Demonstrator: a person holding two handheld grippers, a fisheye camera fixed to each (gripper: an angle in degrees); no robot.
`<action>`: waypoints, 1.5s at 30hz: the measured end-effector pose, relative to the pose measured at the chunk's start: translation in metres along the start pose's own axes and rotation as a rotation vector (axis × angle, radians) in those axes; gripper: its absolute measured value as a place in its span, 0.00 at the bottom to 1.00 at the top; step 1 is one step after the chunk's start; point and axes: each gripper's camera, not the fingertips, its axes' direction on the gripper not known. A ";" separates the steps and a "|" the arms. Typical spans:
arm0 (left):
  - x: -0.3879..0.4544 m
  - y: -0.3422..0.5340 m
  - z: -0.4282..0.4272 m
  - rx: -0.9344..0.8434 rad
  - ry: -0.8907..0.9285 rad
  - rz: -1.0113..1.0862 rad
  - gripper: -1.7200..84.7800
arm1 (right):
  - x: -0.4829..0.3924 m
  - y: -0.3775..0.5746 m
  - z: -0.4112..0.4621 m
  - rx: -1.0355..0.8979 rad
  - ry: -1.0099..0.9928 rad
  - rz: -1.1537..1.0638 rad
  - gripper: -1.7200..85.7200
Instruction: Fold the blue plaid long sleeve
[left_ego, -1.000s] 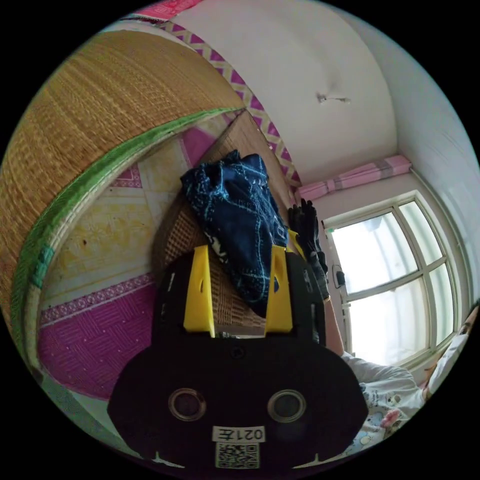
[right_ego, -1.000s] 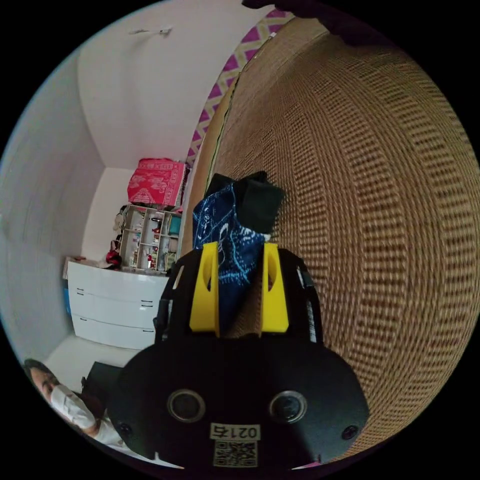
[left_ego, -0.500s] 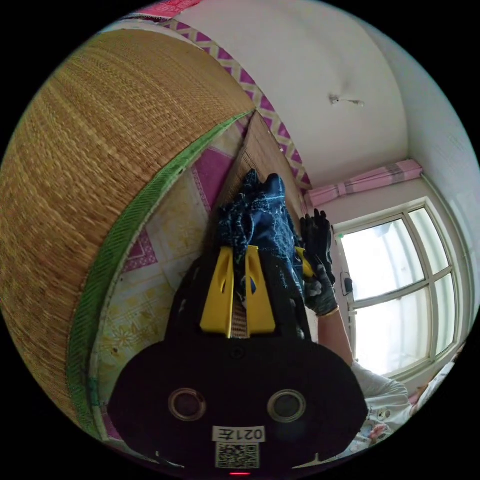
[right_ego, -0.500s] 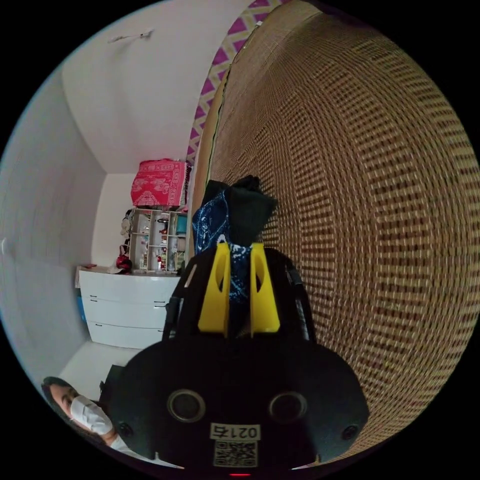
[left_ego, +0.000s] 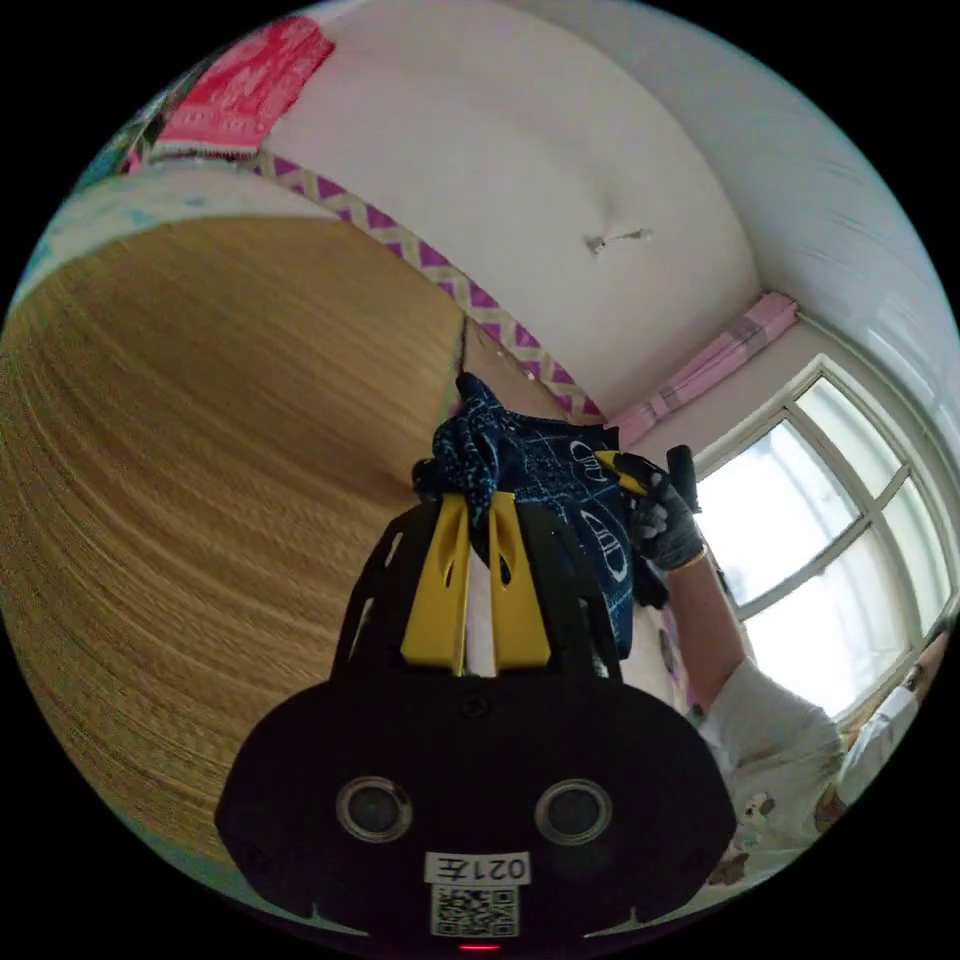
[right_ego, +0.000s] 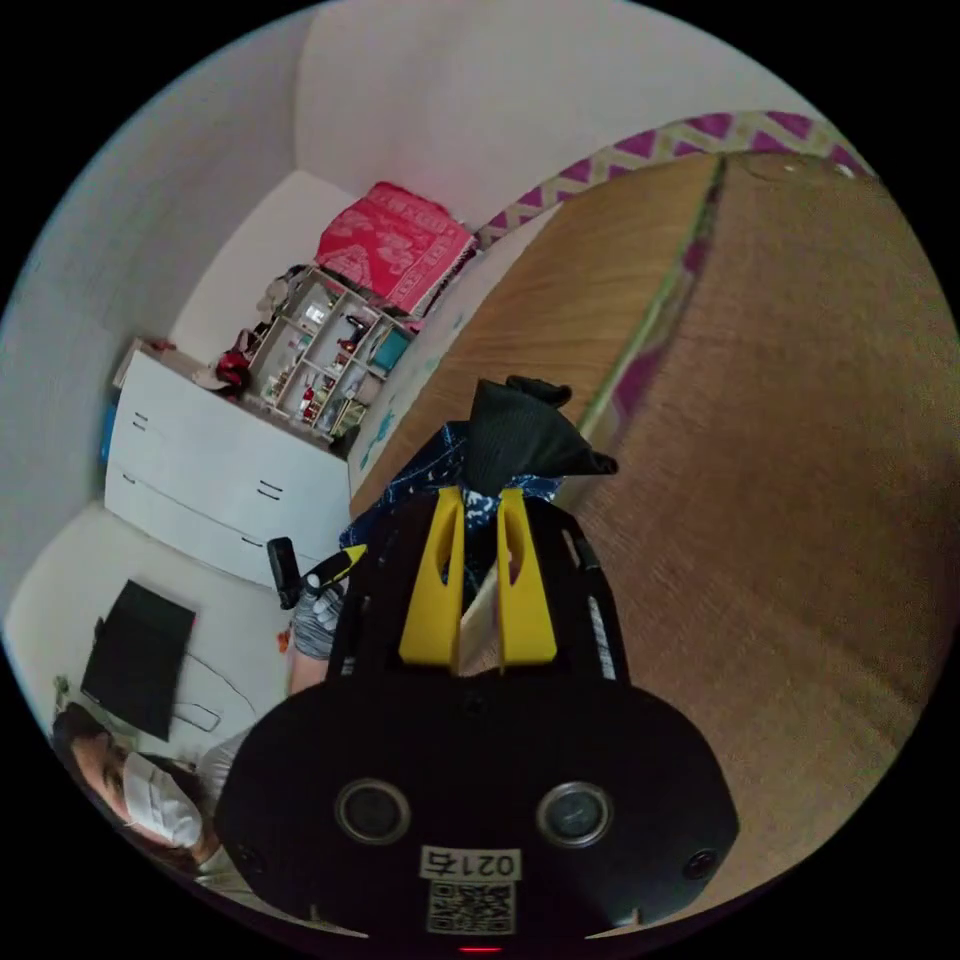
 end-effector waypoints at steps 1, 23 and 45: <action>-0.006 -0.012 -0.005 0.035 -0.058 0.009 0.02 | -0.011 -0.021 0.025 0.010 0.003 -0.034 0.08; 0.034 0.136 0.064 0.075 -0.489 0.243 0.01 | -0.044 0.201 0.122 -0.115 0.454 -0.392 0.10; 0.139 0.318 0.167 -0.112 -0.177 0.337 0.01 | 0.044 0.249 0.069 -0.044 1.482 -0.338 0.17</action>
